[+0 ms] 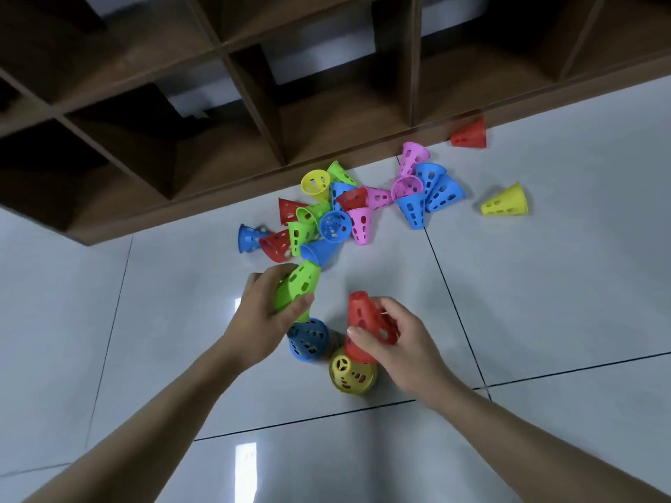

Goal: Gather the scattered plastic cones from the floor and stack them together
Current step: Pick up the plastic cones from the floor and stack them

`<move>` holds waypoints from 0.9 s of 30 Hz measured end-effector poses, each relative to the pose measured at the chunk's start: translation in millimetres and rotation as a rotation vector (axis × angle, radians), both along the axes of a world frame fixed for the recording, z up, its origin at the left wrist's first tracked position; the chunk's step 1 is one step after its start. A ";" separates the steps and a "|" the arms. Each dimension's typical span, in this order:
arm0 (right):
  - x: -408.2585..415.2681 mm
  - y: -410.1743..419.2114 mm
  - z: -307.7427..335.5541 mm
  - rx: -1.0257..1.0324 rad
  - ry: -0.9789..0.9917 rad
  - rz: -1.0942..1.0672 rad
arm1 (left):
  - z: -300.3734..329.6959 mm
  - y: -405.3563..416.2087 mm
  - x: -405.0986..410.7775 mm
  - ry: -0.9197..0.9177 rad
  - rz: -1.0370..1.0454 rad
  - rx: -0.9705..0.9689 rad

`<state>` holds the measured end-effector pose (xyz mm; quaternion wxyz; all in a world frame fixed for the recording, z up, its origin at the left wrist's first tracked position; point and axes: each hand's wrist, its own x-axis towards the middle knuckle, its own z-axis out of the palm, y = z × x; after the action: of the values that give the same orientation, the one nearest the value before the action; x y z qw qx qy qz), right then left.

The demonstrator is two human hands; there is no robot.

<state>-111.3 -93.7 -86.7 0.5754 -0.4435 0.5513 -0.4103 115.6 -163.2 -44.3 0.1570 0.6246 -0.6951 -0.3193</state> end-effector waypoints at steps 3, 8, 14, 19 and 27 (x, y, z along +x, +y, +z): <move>11.4 12.8 2.9 -0.074 0.089 0.095 | -2.4 17.8 10.6 0.032 0.005 0.008; 22.5 24.5 -10.2 -0.148 0.278 0.205 | -9.3 28.8 15.9 0.116 0.028 0.066; 22.2 30.6 -23.5 -0.189 0.416 0.258 | -18.8 35.9 19.8 0.135 0.006 0.042; 13.0 26.5 -7.4 -0.181 0.430 0.261 | -11.8 35.9 28.1 0.073 -0.058 0.044; -5.8 -7.3 83.4 -0.379 0.658 0.259 | 90.5 -20.5 68.4 -0.266 -0.297 -0.072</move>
<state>-117.0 -100.9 -3.3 0.3232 -0.7153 0.5601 -0.2649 184.0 -183.7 46.2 0.0372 0.5460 -0.8052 -0.2283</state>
